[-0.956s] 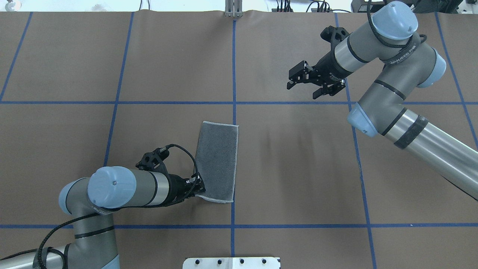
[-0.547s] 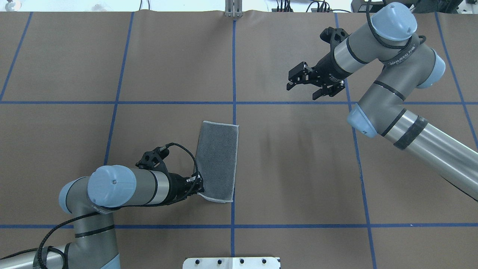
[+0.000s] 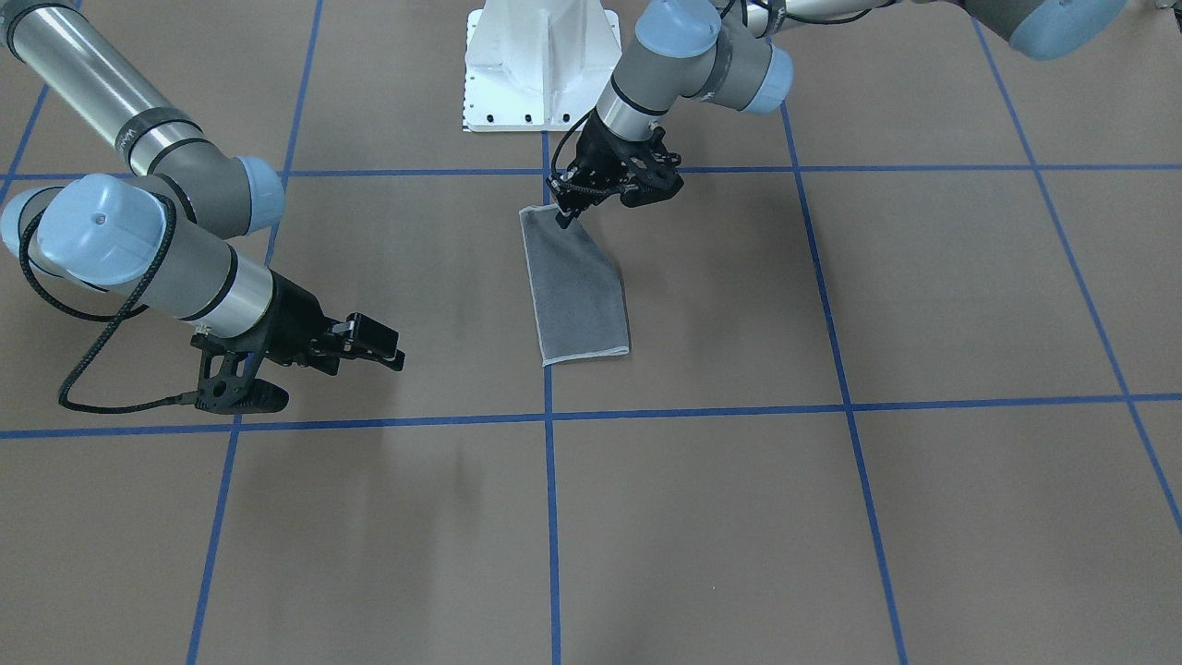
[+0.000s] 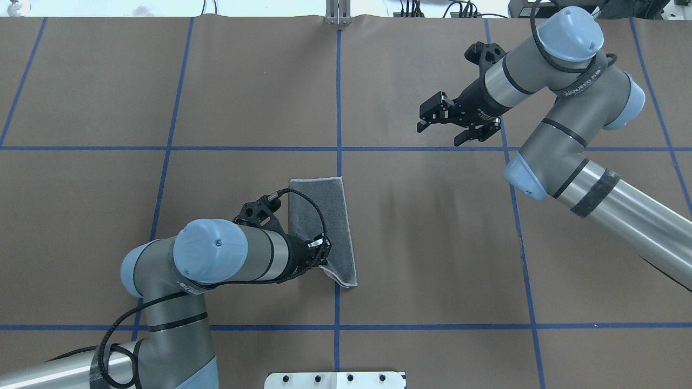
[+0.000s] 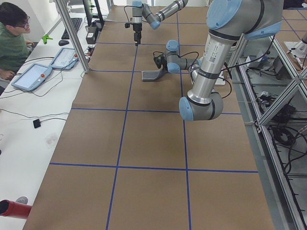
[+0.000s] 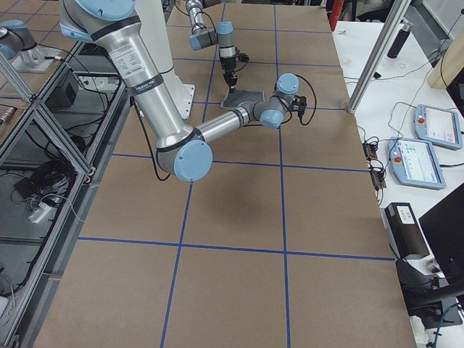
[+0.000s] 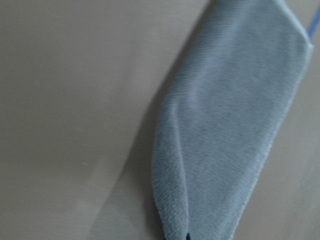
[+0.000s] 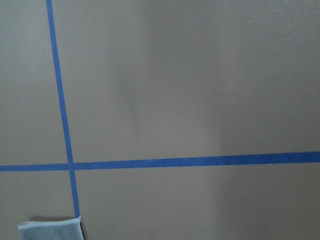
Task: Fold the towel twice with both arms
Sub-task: 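Grasp the towel strip's near end with the left gripper and lift it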
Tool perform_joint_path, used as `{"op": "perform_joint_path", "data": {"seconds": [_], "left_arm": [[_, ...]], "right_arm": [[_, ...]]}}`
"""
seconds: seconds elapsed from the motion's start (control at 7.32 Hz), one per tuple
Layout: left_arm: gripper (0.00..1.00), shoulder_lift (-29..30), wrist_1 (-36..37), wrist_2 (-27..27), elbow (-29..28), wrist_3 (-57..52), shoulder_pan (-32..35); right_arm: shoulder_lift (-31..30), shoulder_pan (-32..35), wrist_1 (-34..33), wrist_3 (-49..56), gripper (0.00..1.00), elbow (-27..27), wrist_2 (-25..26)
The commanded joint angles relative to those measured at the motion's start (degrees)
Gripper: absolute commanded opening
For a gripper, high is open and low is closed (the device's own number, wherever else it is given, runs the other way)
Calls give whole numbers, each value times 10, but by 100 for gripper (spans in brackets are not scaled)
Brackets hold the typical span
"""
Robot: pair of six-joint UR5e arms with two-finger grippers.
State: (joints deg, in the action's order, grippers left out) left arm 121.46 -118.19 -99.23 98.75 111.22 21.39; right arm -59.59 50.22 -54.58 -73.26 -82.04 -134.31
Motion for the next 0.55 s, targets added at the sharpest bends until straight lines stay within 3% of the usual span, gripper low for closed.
{"op": "perform_joint_path", "data": {"seconds": [0.0, 0.41], "left_arm": [[0, 4, 5, -3, -23, 0, 48], [0, 5, 4, -4, -29, 1, 82]], "right_arm": [[0, 0, 0, 1, 100, 0, 0], [0, -1, -1, 2, 100, 0, 3]]}}
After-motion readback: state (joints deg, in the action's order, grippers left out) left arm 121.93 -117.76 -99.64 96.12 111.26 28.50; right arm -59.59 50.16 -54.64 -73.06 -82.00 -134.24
